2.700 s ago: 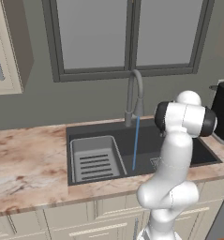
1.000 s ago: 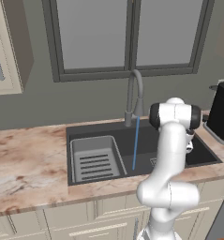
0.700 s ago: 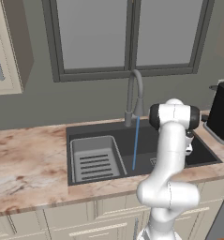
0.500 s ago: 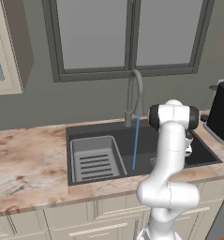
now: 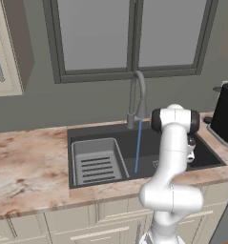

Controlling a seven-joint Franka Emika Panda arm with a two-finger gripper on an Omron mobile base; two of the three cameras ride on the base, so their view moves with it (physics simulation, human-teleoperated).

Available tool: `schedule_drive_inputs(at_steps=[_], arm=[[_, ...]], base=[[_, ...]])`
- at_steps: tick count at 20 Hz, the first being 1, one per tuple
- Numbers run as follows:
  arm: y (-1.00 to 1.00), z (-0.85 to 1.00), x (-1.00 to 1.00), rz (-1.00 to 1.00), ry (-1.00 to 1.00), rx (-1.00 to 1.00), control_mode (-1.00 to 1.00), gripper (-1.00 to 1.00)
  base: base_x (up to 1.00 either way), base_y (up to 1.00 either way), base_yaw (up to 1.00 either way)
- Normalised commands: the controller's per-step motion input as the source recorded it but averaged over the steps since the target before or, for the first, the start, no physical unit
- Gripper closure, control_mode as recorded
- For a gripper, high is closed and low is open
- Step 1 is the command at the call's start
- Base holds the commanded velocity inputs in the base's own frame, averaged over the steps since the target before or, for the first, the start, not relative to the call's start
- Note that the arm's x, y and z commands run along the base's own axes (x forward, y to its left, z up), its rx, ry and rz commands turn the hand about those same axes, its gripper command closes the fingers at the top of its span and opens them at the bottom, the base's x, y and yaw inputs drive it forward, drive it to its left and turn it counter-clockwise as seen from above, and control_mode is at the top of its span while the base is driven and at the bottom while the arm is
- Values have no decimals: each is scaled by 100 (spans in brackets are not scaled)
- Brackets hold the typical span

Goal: Soak the sponge with water for a few seconds and then drop it inside the sink.

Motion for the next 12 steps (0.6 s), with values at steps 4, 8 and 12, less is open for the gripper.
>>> schedule_drive_inputs(at_steps=[4,8,12], arm=[[0,-14,7,0,0,0,-100,100],[0,-10,21,0,0,0,-100,100],[0,-9,19,0,0,0,-100,100]], base=[[0,0,0],[0,0,0],[0,0,0]])
